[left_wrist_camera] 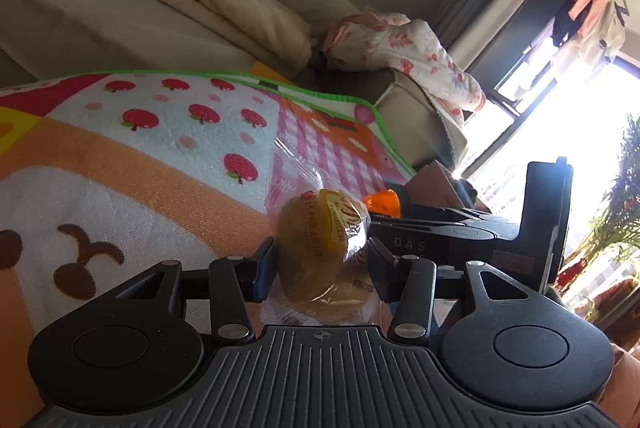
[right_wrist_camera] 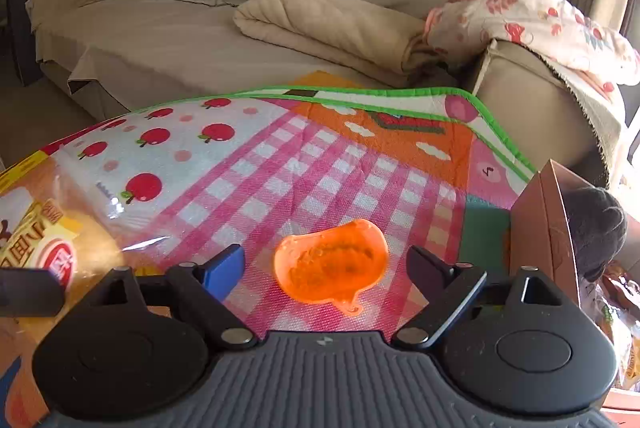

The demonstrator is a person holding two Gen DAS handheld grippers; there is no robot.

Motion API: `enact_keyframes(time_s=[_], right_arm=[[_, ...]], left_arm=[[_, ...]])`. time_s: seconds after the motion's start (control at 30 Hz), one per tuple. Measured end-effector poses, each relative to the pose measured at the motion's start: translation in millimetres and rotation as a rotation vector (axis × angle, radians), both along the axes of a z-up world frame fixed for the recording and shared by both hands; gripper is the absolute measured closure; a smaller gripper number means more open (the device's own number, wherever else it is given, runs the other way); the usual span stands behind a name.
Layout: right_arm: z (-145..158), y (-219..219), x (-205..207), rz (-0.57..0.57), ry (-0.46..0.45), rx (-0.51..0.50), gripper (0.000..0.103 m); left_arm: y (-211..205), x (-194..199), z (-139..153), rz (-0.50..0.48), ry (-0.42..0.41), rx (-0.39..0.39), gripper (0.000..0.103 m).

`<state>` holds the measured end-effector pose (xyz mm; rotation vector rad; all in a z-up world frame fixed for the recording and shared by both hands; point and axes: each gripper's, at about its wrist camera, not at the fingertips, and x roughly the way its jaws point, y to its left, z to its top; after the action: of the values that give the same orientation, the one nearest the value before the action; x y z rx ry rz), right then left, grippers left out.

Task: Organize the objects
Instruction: 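Grasp the orange toy cup with the right gripper, then lower the bagged bun into the pink box and open the left gripper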

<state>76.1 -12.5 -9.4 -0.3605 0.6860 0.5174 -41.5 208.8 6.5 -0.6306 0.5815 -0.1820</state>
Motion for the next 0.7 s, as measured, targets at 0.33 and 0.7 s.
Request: enact_keyframes(time_s=[0.33, 0.7], right_arm=[[17.2, -49.5, -32.3, -0.009, 0.068, 0.085, 0.043], [44.1, -173.4, -141.3, -0.099, -0.063, 0.087, 0.043]], left_arm=[[-16.6, -1.2, 3.4, -0.057, 0.035, 0.025, 0.051], [-103.0, 7.2, 13.3, -0.343, 0.076, 0.123, 0.051]])
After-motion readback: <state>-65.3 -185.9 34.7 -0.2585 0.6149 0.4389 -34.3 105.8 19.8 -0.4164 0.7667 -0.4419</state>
